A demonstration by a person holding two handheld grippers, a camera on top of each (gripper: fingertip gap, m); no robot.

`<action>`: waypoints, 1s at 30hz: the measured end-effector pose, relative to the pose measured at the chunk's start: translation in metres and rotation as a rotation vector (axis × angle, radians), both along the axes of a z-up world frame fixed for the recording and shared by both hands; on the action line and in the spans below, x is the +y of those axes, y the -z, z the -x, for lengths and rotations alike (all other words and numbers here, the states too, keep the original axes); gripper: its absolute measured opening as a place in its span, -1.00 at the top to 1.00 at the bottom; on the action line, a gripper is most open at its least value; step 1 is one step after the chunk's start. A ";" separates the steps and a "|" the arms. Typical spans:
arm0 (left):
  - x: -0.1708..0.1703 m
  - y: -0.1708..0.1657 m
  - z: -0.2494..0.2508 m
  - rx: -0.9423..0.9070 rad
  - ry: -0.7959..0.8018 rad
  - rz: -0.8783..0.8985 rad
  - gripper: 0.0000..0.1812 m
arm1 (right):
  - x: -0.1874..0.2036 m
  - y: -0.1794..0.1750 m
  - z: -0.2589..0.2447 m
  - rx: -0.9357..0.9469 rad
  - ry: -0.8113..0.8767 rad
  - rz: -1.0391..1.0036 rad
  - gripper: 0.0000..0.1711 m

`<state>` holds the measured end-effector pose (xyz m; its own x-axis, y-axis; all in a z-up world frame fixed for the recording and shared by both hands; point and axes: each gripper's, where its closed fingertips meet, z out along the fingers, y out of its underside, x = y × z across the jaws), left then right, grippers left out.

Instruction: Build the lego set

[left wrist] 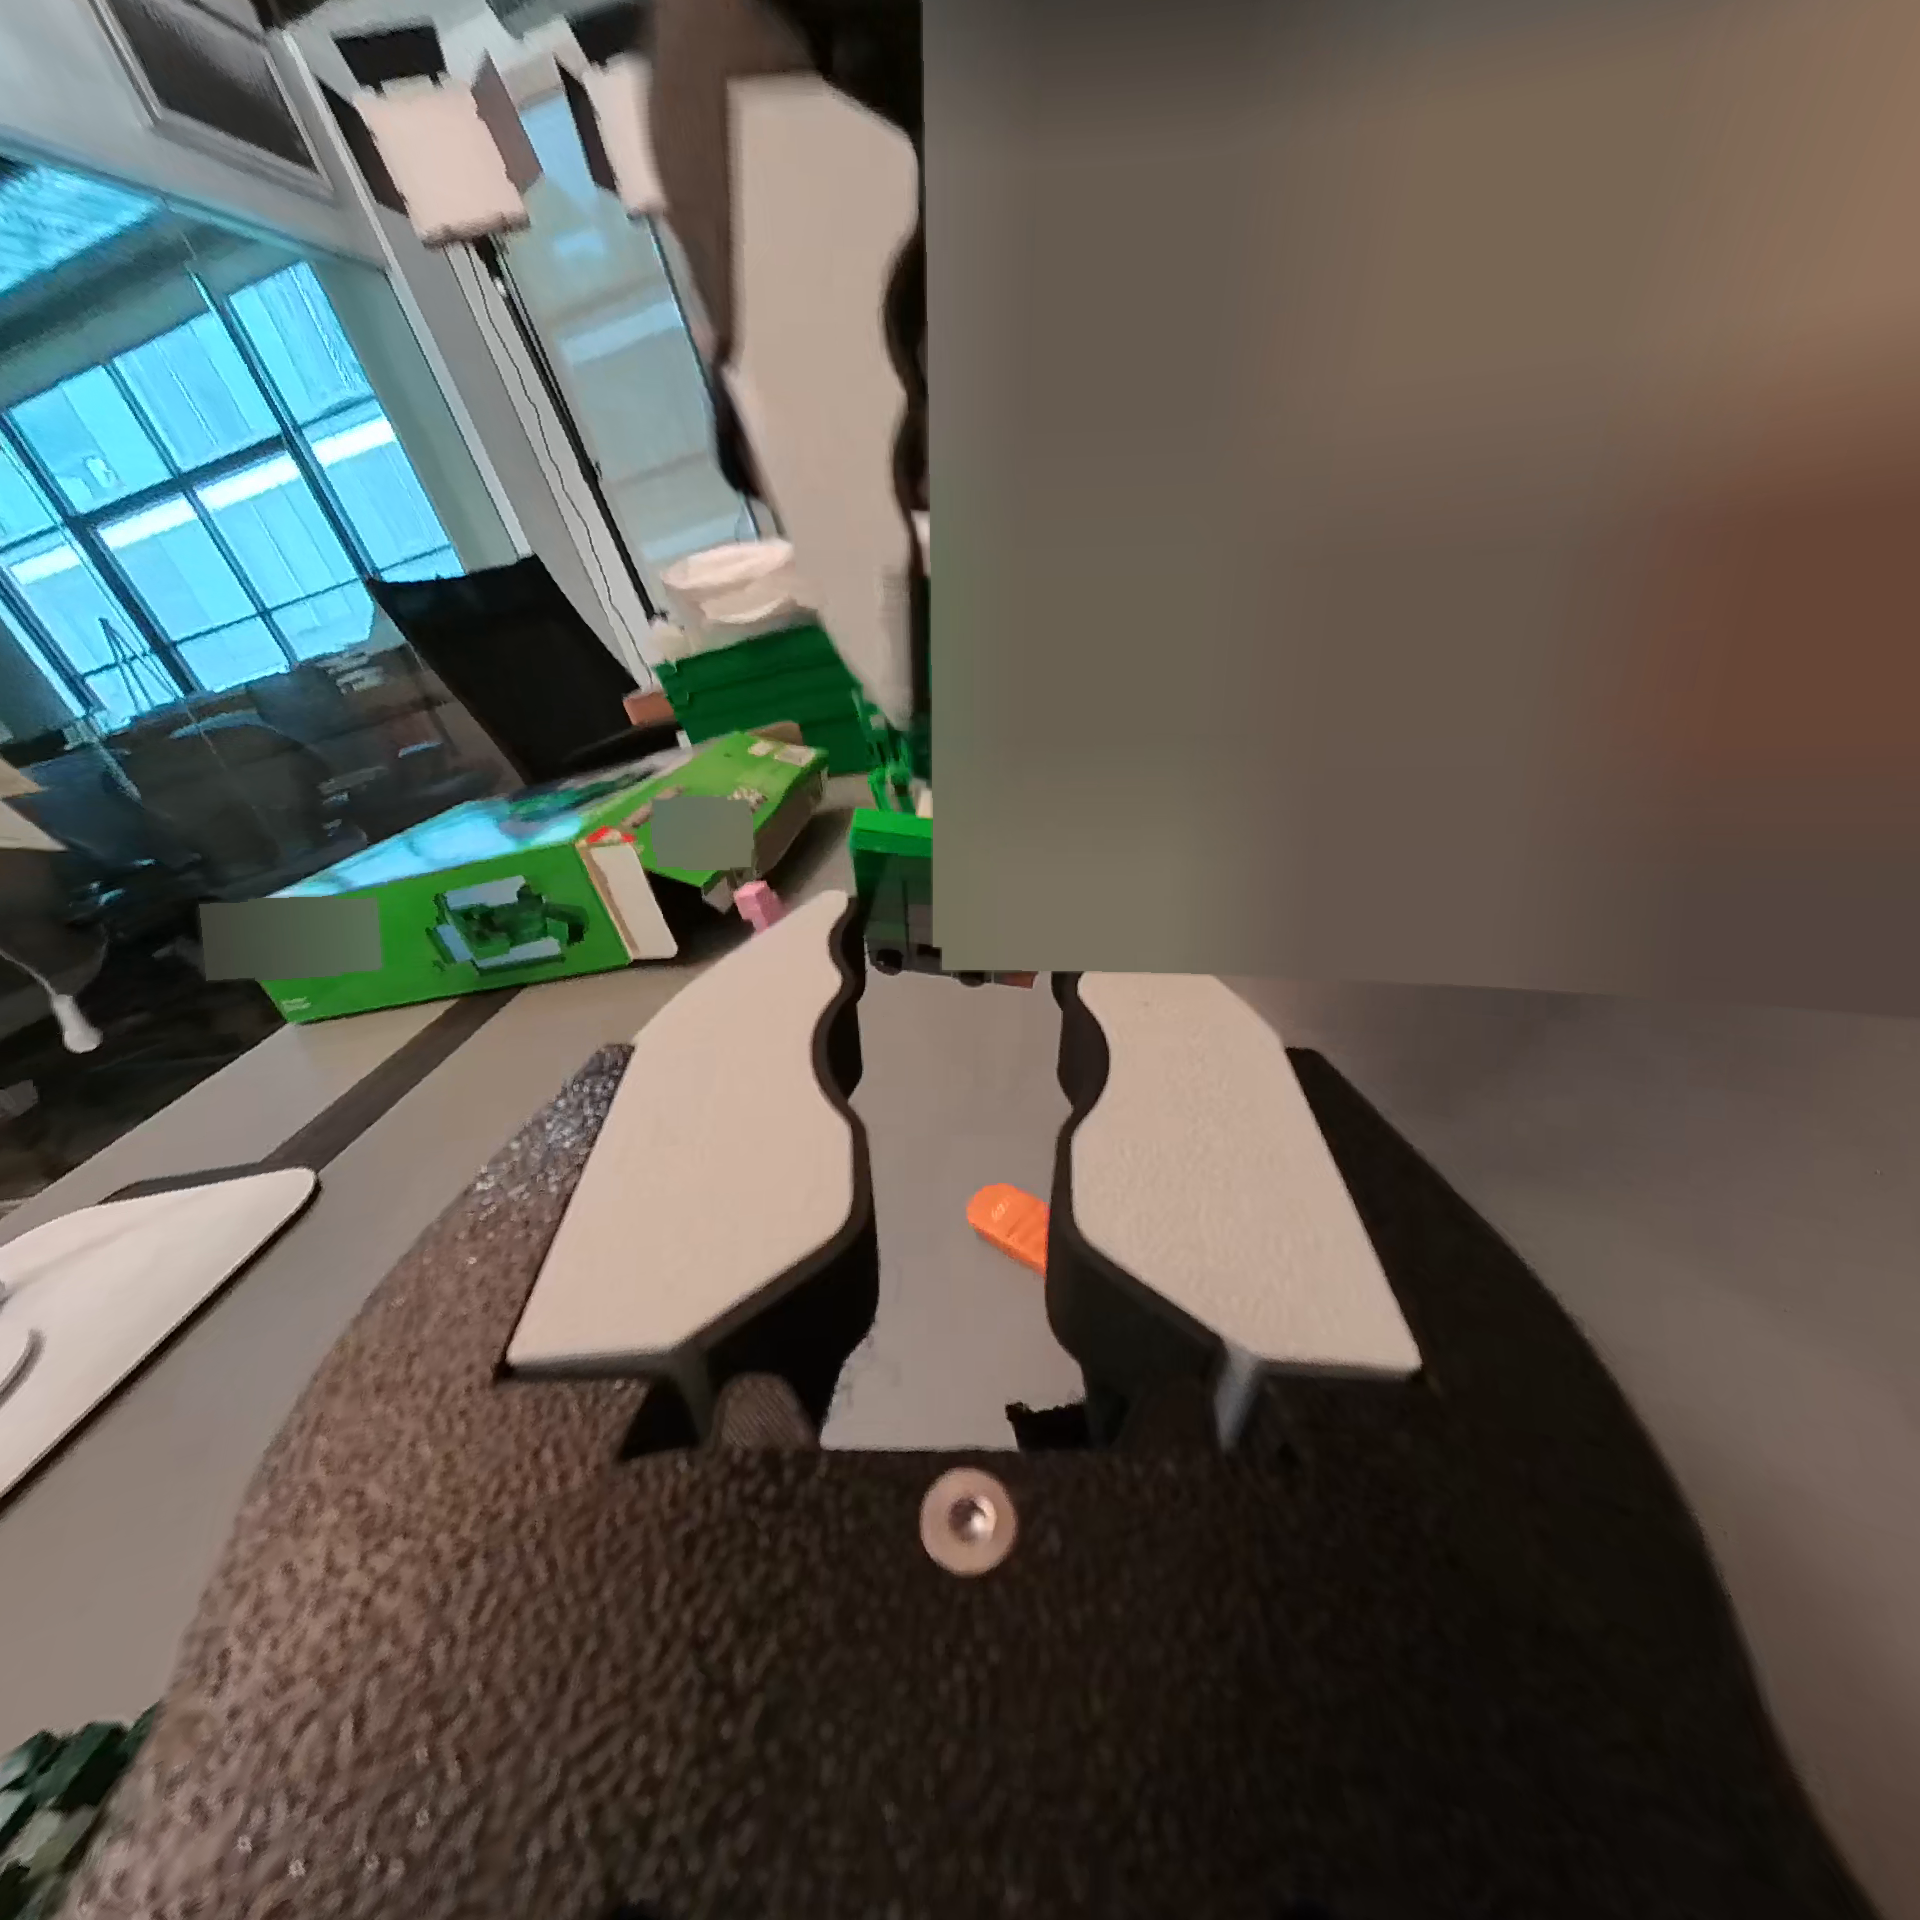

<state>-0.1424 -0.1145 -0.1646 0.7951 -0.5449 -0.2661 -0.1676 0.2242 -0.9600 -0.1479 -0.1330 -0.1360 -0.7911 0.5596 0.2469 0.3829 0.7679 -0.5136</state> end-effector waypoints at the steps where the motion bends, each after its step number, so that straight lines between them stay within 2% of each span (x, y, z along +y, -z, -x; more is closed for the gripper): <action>1: 0.001 0.003 -0.002 0.022 0.000 0.009 0.62 | 0.001 0.001 -0.001 -0.023 -0.004 -0.027 0.91; 6: 0.002 0.009 -0.008 0.079 0.003 0.032 0.62 | 0.004 0.010 -0.010 -0.186 -0.040 -0.137 0.91; 13: 0.002 0.014 -0.012 0.117 0.013 0.043 0.62 | 0.004 0.019 -0.013 -0.334 -0.065 -0.169 0.91; 30: 0.002 0.015 -0.012 0.123 0.015 0.053 0.62 | 0.005 0.023 -0.013 -0.354 -0.055 -0.181 0.90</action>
